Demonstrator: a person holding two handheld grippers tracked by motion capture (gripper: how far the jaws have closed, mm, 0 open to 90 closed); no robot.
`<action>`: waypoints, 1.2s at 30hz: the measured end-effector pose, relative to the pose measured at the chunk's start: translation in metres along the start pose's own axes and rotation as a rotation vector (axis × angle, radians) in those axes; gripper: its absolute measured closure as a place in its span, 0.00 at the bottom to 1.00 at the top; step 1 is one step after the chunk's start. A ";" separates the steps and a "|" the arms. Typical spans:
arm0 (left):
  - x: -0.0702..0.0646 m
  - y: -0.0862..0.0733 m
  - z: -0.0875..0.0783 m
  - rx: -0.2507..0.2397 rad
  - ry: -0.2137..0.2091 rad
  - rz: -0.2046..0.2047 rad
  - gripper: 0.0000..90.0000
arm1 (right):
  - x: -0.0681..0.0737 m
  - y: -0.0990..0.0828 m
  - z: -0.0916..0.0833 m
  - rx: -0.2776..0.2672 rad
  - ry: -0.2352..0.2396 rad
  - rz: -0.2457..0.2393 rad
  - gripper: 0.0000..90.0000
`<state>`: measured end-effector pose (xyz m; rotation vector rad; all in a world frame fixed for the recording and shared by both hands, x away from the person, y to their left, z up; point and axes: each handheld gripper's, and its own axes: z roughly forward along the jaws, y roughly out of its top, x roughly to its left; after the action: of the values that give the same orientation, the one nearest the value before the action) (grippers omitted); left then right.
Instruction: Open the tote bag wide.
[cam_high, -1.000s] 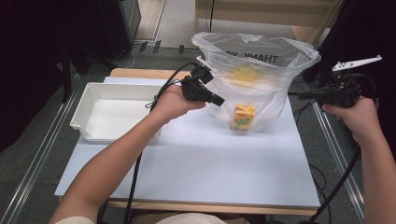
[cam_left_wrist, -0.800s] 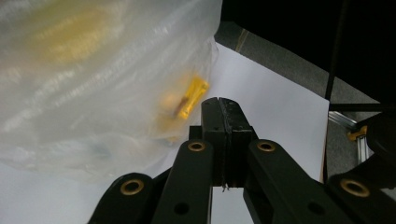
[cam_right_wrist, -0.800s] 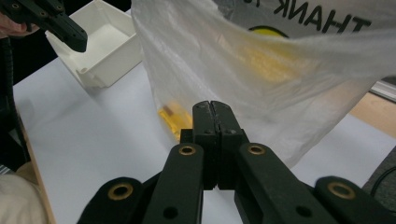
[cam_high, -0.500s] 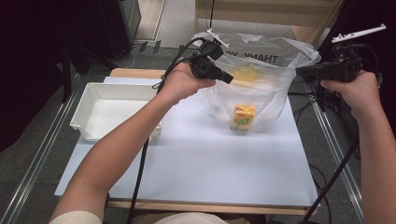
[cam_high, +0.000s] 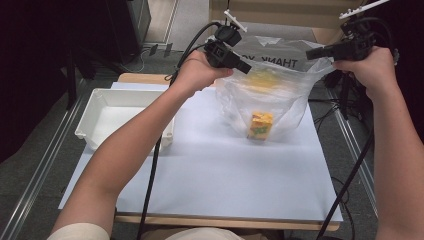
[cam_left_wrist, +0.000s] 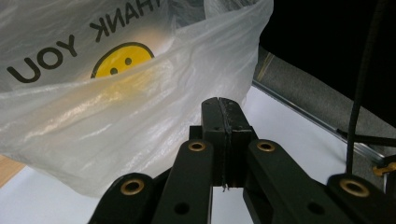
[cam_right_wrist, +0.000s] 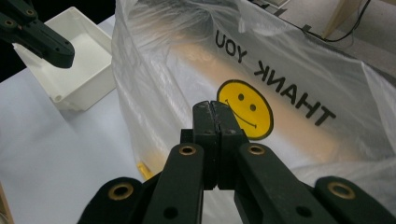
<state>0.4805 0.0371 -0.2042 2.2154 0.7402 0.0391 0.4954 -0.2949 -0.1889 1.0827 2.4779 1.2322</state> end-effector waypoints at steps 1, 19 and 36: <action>0.001 0.001 0.000 0.001 -0.002 0.000 1.00 | -0.001 0.003 0.002 -0.001 0.004 -0.009 1.00; 0.010 0.021 0.008 0.002 0.035 0.002 1.00 | -0.011 -0.008 0.058 0.081 0.040 0.094 1.00; 0.010 0.042 0.023 0.006 0.069 0.007 1.00 | 0.027 -0.038 0.064 0.145 0.099 0.029 1.00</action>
<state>0.5151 0.0047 -0.1934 2.2317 0.7712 0.1175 0.4838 -0.2521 -0.2541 1.1207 2.6713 1.1563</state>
